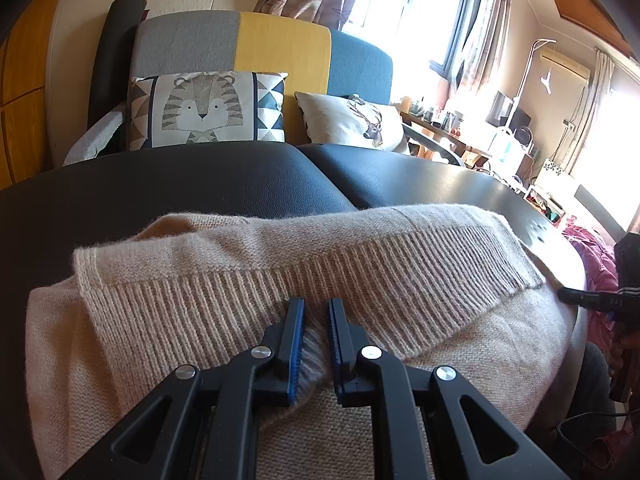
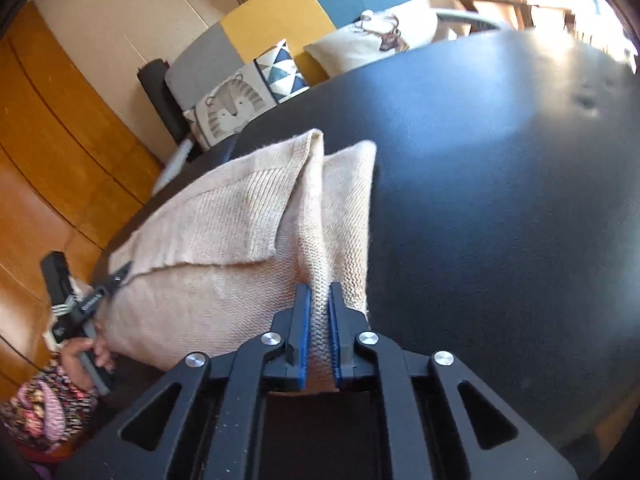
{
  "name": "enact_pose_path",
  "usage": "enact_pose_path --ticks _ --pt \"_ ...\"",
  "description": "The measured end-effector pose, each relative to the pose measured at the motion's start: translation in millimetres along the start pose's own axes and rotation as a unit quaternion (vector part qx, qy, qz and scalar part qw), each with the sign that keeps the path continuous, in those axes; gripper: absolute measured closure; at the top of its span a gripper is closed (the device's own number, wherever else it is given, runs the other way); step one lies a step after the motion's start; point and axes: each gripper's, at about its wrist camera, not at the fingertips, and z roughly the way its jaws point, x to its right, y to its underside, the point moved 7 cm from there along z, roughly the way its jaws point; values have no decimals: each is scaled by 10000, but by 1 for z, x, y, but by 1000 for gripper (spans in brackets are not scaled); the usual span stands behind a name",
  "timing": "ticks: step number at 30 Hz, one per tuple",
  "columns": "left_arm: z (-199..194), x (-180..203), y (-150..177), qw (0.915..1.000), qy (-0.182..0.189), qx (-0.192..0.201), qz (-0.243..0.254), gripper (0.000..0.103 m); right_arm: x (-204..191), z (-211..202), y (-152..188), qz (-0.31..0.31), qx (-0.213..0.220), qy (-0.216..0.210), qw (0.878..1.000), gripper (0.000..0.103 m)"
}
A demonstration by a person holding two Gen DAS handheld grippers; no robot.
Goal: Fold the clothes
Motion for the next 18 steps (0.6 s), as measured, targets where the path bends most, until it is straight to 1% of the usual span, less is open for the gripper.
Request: enact_pose_path --ticks 6,7,8,10,13,14,16,18 --pt "0 0 0 10000 2 3 -9 92 8 -3 3 -54 -1 336 9994 98" --pt "0 0 0 10000 -4 3 -4 92 10 -5 3 67 24 287 9996 94" --pt "0 0 -1 10000 -14 4 5 92 12 -9 2 180 111 288 9994 86" --pt "1 0 -1 10000 -30 5 16 92 16 -18 -1 374 320 338 9982 85" --pt "0 1 0 10000 -30 9 20 92 1 -35 -8 -15 734 316 9968 85" --pt "0 1 0 10000 -30 11 20 92 -7 -36 -8 -160 758 240 9967 85" --pt "0 1 1 10000 -28 15 18 92 -20 -32 -6 -412 669 107 9969 85" --pt "0 1 1 10000 -27 16 15 92 -26 -24 1 -568 470 108 9972 85"
